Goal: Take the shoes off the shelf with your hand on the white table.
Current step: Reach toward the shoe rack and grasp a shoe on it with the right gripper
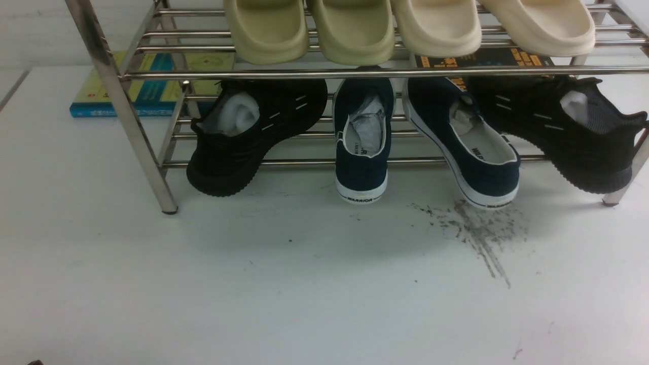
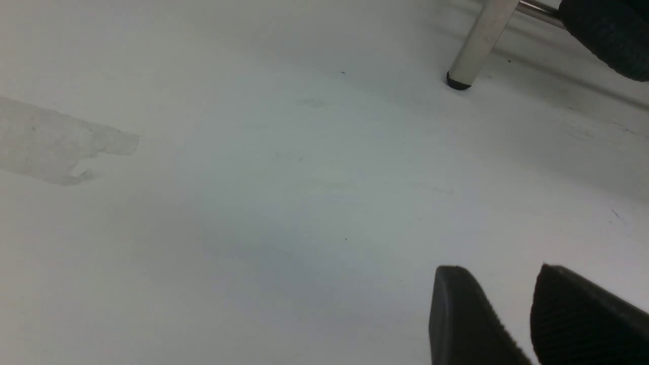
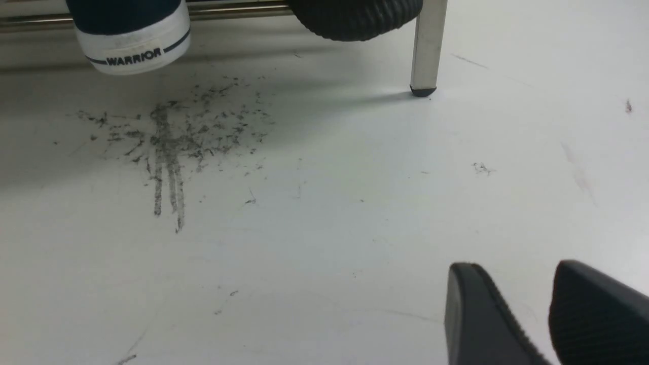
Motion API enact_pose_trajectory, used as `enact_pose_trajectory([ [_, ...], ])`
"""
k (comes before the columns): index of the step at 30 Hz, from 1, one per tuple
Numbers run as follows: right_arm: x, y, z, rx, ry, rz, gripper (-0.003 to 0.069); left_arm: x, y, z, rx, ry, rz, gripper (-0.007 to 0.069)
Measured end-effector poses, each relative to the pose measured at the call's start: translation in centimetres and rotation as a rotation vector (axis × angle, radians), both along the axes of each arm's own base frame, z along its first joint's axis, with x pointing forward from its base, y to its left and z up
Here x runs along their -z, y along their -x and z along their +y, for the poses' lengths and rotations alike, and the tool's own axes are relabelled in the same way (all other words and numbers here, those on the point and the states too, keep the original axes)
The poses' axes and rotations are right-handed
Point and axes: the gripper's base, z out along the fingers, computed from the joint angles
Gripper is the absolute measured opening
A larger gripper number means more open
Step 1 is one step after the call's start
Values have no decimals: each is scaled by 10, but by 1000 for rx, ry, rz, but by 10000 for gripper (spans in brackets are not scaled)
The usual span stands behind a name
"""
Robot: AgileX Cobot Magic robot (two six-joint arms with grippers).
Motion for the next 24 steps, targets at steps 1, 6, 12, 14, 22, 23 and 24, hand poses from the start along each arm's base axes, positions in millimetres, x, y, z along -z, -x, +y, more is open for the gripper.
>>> enact_pose_trajectory([
  [1,0,0,0,0,0,0,240,0,0,0,0,0,0,242],
  [6,0,0,0,0,0,0,240,0,0,0,0,0,0,242],
  [12,0,0,0,0,0,0,240,0,0,0,0,0,0,242],
  [14,0,0,0,0,0,0,240,0,0,0,0,0,0,242],
  [22,0,0,0,0,0,0,240,0,0,0,0,0,0,242],
  [23,0,0,0,0,0,0,240,0,0,0,0,0,0,242],
  [24,0,0,0,1,-19,-1,240,0,0,0,0,0,0,242],
])
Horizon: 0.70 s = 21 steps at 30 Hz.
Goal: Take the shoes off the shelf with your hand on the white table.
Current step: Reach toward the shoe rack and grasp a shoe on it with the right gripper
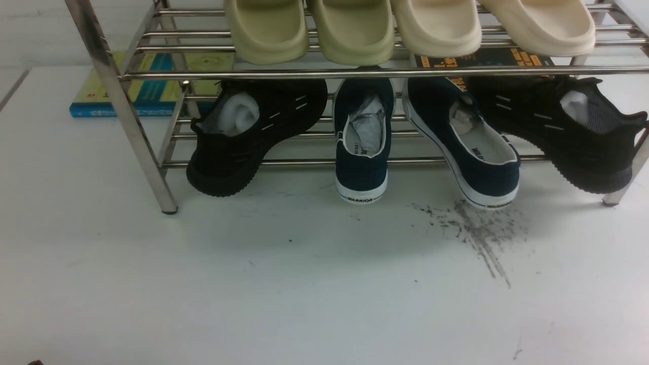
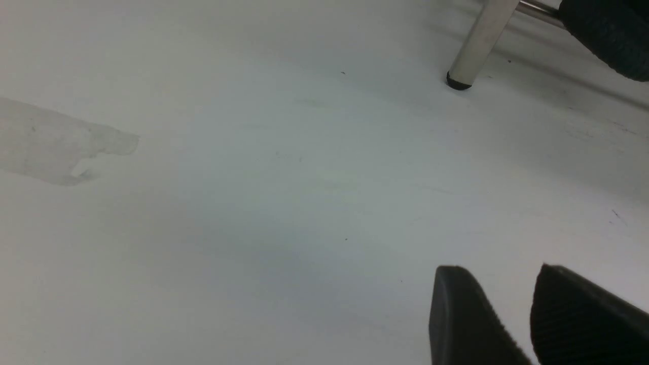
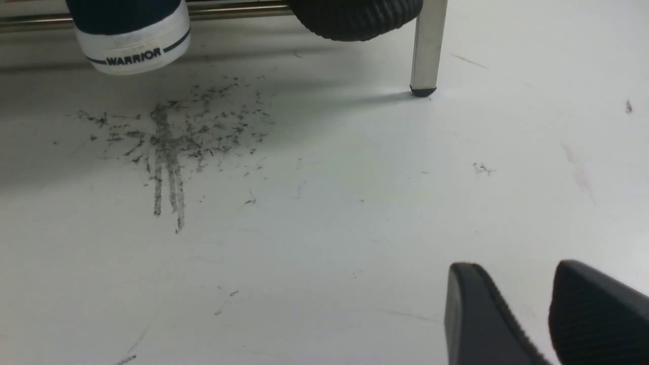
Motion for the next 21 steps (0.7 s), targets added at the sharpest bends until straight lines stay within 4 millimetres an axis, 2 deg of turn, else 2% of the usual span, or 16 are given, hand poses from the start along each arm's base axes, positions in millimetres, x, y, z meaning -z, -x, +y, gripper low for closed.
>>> enact_pose_trajectory([
  [6,-2,-1,9,30,-445,-41,240,0,0,0,0,0,0,242],
  [8,-3,-2,13,42,-661,-47,240,0,0,0,0,0,0,242],
  [10,-4,-2,16,44,-765,-47,240,0,0,0,0,0,0,242],
  [15,-5,-2,18,40,-854,-52,240,0,0,0,0,0,0,242],
  [21,-5,-2,19,30,-843,-44,234,0,0,0,0,0,0,242],
])
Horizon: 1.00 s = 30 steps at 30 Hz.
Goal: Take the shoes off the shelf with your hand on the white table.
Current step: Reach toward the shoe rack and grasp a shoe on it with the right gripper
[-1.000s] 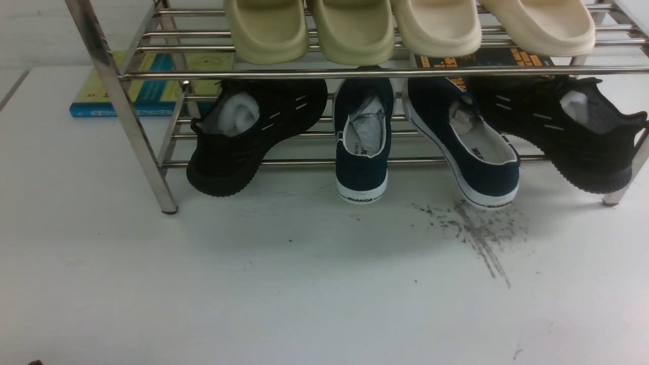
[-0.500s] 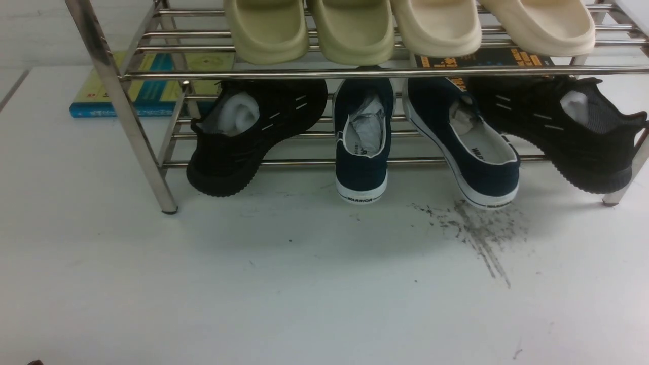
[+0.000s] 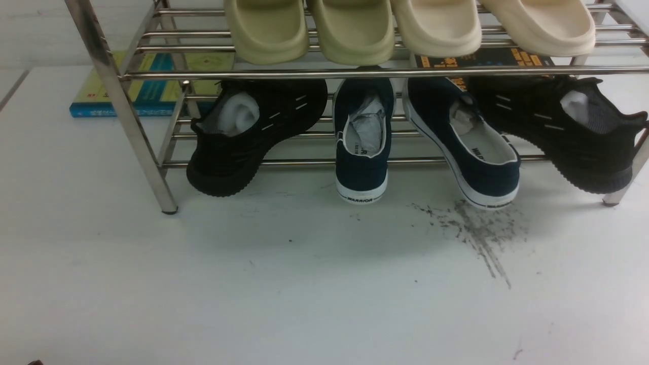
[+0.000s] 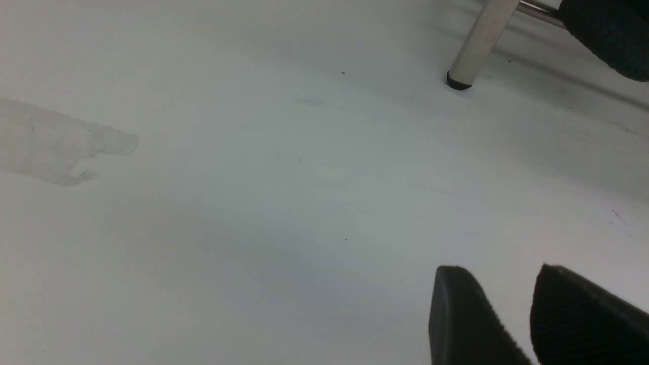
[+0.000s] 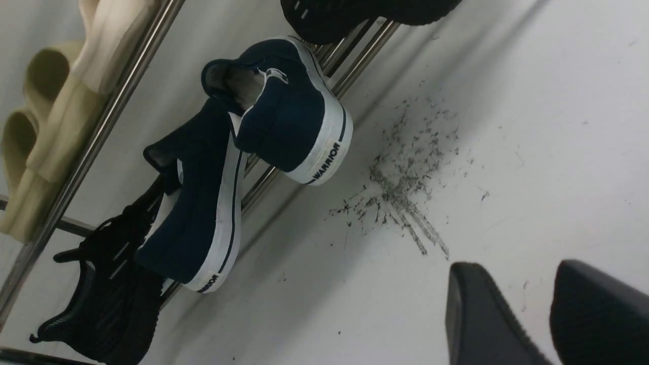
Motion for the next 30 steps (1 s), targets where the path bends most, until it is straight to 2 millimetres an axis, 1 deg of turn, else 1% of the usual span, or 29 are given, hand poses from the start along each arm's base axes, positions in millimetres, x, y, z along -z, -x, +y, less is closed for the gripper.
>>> enact_pose_trajectory([
  [2,-2,0,0,-15,49,-9,225,0,0,0,0,0,0,242],
  [4,-18,2,1,-40,173,-74,187,0,0,0,0,0,0,242],
  [6,-28,3,1,-45,222,-110,167,0,0,0,0,0,0,242],
  [7,-49,4,0,-45,313,-176,121,0,0,0,0,0,0,242],
  [8,-57,4,0,-44,343,-193,98,0,0,0,0,0,0,242],
  [9,-59,4,0,-45,353,-197,86,0,0,0,0,0,0,242],
  [10,-73,2,-1,-51,414,-210,38,0,0,0,0,0,0,242],
  [11,-76,0,-1,-54,429,-208,32,0,0,0,0,0,0,242],
  [12,-87,-7,-1,-76,495,-184,-6,0,0,0,0,0,0,242],
  [13,-87,-7,-1,-76,495,-184,-7,0,0,0,0,0,0,242],
  [14,-90,-12,-1,-97,520,-155,-10,0,0,0,0,0,0,242],
  [15,-95,-21,0,-142,549,-103,-10,0,0,0,0,0,0,242],
  [16,-94,-24,1,-158,548,-79,-10,0,0,0,0,0,0,242],
  [18,-96,-43,5,-273,540,70,-4,0,0,0,0,0,0,242],
  [19,-99,-48,6,-298,533,100,-3,0,0,0,0,0,0,242],
  [20,-99,-61,7,-360,516,187,-3,0,0,0,0,0,0,242],
  [22,-104,-80,9,-434,499,277,-1,0,0,0,0,0,0,242],
  [23,-104,-82,9,-442,497,286,-1,0,0,0,0,0,0,242],
  [24,-107,-91,10,-477,494,320,-1,0,0,0,0,0,0,242],
  [25,-116,-113,12,-549,475,365,0,0,0,0,0,0,0,242],
  [27,-119,-137,18,-630,444,402,1,0,0,0,0,0,0,242],
  [28,-122,-138,19,-631,443,391,1,0,0,0,0,0,0,242],
  [29,-124,-160,27,-701,427,396,5,0,0,0,0,0,0,242],
  [30,-128,-162,30,-712,429,385,6,0,0,0,0,0,0,242],
])
